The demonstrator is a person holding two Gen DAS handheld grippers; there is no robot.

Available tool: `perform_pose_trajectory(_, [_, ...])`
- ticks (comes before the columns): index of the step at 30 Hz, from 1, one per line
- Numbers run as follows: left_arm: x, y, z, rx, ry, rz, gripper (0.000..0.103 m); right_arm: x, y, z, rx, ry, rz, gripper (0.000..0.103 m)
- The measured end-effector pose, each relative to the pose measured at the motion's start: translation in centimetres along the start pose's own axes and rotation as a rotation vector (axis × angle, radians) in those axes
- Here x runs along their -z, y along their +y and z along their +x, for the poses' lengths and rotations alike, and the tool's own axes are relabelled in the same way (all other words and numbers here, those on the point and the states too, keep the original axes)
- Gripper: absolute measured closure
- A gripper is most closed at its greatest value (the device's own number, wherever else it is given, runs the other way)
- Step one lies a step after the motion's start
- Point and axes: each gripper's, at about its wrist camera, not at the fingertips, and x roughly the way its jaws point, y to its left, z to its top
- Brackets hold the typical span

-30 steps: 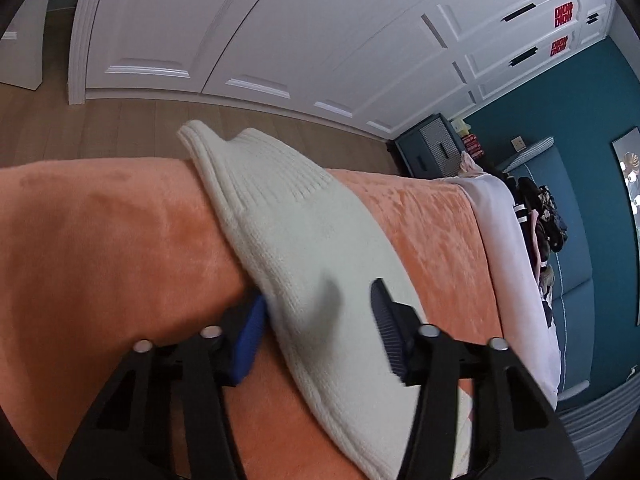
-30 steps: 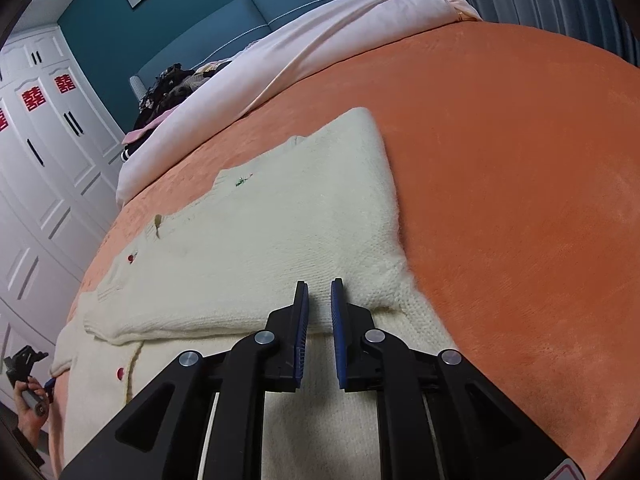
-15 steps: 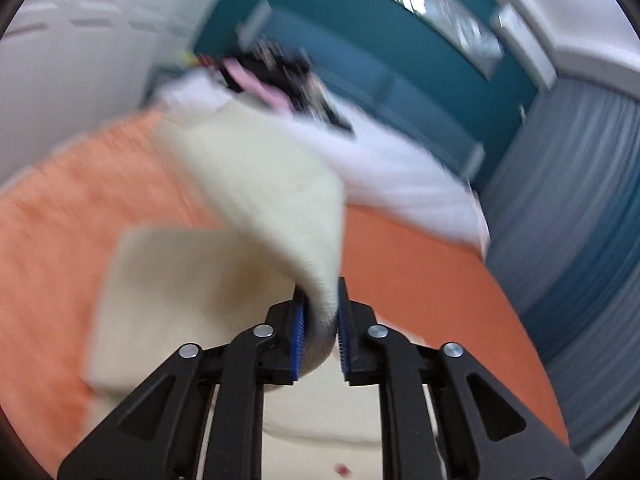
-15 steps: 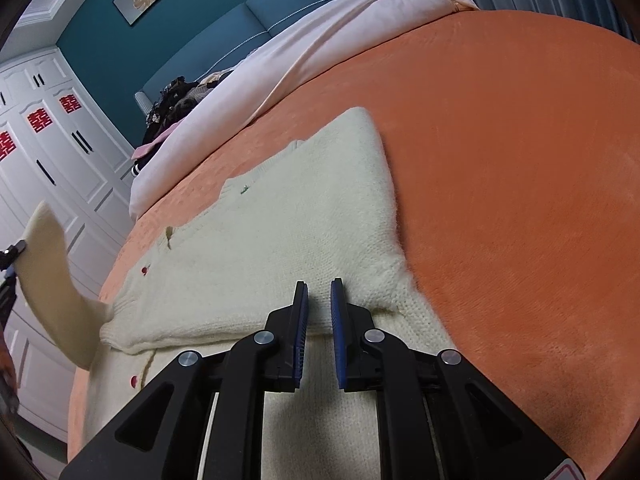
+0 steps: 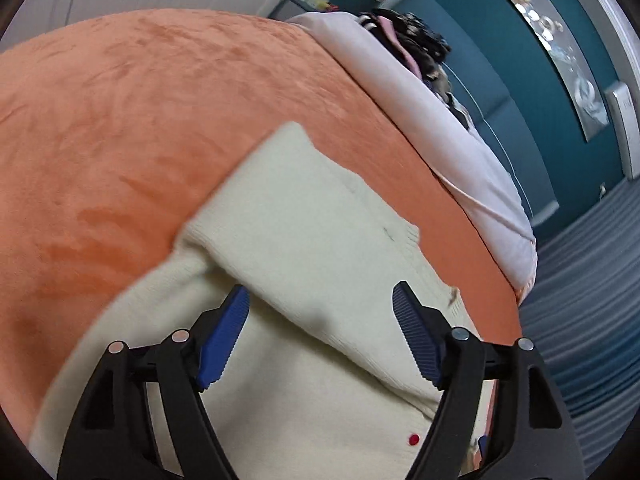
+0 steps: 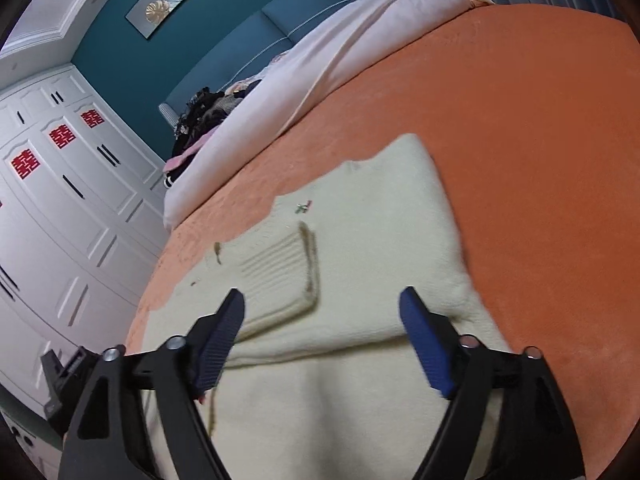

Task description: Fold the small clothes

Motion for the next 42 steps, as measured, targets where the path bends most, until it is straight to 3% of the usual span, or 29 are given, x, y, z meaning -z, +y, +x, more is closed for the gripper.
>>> perform_pose_trajectory(2, [-0.9,2.6,0.5,-0.004,0.025,-0.112,0.032,0.0,1.0,2.7,0.024,0.093,-0.007,0.017])
perform_pose_trajectory(5, [-1.6,3.8,0.8,0.03,0.024,-0.233,0.042,0.1,3.0,5.4,0.107,0.117,-0.096,0.02])
perform_pose_trajectory(6, [-1.8,3.5,0.7,0.026,0.019,-0.238,0.046,-0.2,3.7,6.1,0.104,0.146,-0.118,0.047])
perform_pose_trajectory(7, [-2.0,3.1,0.6,0.021,0.01,-0.241,0.062,-0.8,4.5,6.6,0.116,0.174,-0.134,0.09])
perform_pose_trajectory(8, [-2.4,2.7,0.3,0.059,-0.01,-0.235,0.085,-1.7,5.5,6.1,0.092,0.152,-0.139,0.091])
perform_pose_trajectory(9, [-2.7,2.3,-0.1,0.075,-0.029,-0.215,0.089,-2.8,6.6,4.7,0.014,0.088,-0.139,0.092])
perform_pose_trajectory(11, [-3.4,1.2,-0.9,0.102,-0.072,-0.169,0.088,-4.2,8.2,1.7,-0.063,-0.008,-0.158,0.093])
perform_pose_trajectory(13, [-2.9,0.9,-0.9,0.069,-0.079,-0.102,0.088,-4.3,8.1,0.1,-0.067,-0.076,-0.184,0.093])
perform_pose_trajectory(15, [-1.9,1.6,0.5,0.01,-0.048,-0.057,0.086,-3.5,5.4,2.5,0.032,0.006,-0.175,0.094])
perform_pose_trajectory(17, [-0.3,3.5,2.2,-0.04,-0.009,-0.05,0.093,-1.1,0.9,7.3,0.14,0.204,-0.101,0.094])
perform_pose_trajectory(19, [0.6,3.4,1.8,-0.018,-0.067,0.034,0.093,-1.0,0.0,6.3,0.068,0.136,-0.075,0.096])
perform_pose_trajectory(22, [1.0,2.9,1.8,-0.032,-0.084,0.061,0.092,-1.8,1.2,4.3,0.159,0.058,-0.047,0.085])
perform_pose_trajectory(25, [1.5,3.0,1.8,-0.021,-0.114,0.08,0.092,-2.0,4.8,3.0,0.082,-0.016,-0.089,0.084])
perform_pose_trajectory(30, [1.8,3.4,1.8,-0.005,-0.124,0.079,0.092,-0.1,16.4,11.1,-0.123,0.185,-0.295,0.084])
perform_pose_trajectory(34, [1.9,3.6,1.8,0.0,-0.131,0.087,0.092,2.7,21.3,19.6,-0.091,0.329,-0.382,0.084])
perform_pose_trajectory(35, [2.0,3.7,1.9,0.004,-0.132,0.087,0.092,3.3,21.1,20.7,-0.062,0.347,-0.393,0.084])
perform_pose_trajectory(36, [2.0,3.8,1.9,0.008,-0.133,0.088,0.091,3.3,20.5,21.0,-0.042,0.337,-0.4,0.097])
perform_pose_trajectory(37, [2.0,3.8,1.9,0.013,-0.134,0.088,0.091,3.1,19.4,20.7,-0.049,0.322,-0.392,0.103])
perform_pose_trajectory(42, [2.2,3.9,2.0,0.023,-0.137,0.099,0.09,-2.8,7.4,15.2,0.069,0.176,-0.134,0.103])
